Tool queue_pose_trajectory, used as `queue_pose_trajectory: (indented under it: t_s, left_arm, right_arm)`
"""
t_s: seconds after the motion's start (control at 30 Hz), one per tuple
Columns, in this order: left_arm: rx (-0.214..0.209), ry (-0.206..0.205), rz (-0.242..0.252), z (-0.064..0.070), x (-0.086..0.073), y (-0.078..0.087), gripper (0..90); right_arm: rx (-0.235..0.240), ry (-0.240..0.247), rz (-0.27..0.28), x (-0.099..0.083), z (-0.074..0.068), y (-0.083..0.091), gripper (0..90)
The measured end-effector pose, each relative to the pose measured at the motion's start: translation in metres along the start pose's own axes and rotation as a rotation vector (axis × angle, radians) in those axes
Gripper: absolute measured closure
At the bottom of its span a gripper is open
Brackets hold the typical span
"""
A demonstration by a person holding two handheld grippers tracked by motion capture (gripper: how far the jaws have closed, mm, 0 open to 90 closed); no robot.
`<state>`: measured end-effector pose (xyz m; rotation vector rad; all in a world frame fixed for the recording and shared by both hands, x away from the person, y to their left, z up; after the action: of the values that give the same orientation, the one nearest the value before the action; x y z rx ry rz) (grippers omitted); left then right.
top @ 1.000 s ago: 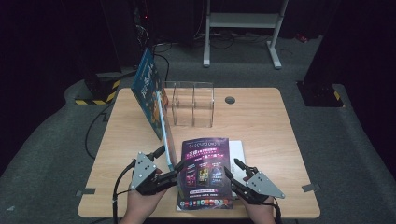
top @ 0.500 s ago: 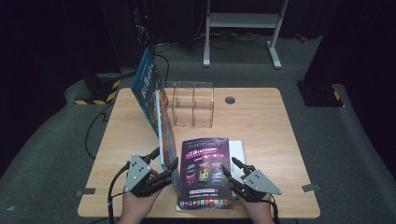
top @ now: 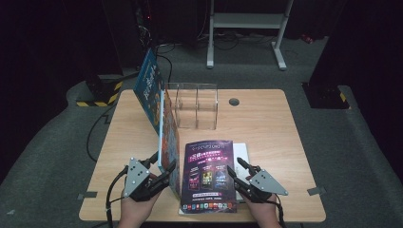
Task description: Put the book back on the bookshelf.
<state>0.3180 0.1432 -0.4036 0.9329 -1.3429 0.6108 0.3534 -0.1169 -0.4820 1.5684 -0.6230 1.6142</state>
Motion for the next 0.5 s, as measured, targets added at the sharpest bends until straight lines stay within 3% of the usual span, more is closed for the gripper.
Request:
queue_pose_trajectory:
  t_s: [0.1,0.5]
  left_arm:
    - [0.015,0.000,0.003,-0.002,0.000,0.001,55.6]
    - [0.091,0.009,0.005,-0.018,-0.002,0.010,69.0]
  right_arm:
    - [-0.002,0.001,-0.001,0.000,0.000,0.000,52.8]
    - [0.002,0.000,0.000,0.000,-0.001,0.001,52.9]
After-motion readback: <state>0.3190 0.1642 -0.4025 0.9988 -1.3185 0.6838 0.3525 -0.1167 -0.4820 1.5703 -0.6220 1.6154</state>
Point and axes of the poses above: each handheld gripper's, and its own axes: y roughly backward along the jaws, x roughly out of its top, z roughly to its right, the point moved 7 cm from there along -y, roughly forward along the jaws, and after that the axes turned 3 degrees about -x, right-handed, at the moved point
